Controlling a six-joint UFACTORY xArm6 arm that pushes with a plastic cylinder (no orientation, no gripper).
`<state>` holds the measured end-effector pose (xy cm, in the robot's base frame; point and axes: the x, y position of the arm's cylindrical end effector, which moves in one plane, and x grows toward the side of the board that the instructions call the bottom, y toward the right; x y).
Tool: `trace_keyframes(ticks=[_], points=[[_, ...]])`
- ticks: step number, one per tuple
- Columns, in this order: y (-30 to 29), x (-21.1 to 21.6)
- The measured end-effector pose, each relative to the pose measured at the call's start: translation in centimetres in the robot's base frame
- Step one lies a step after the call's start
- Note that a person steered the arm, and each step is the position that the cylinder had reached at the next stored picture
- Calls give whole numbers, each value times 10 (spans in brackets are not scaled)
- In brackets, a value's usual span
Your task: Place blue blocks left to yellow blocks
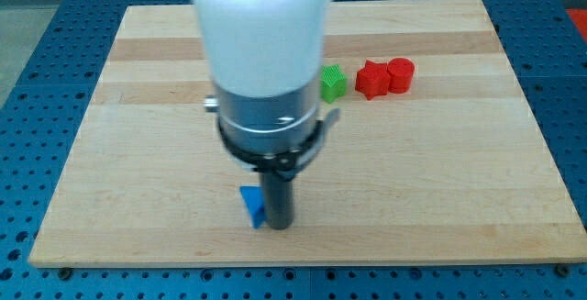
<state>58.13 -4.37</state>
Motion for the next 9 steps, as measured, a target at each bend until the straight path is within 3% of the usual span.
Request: trace_keyframes(ticks=[5, 9], points=[[-126, -51], [-130, -149]])
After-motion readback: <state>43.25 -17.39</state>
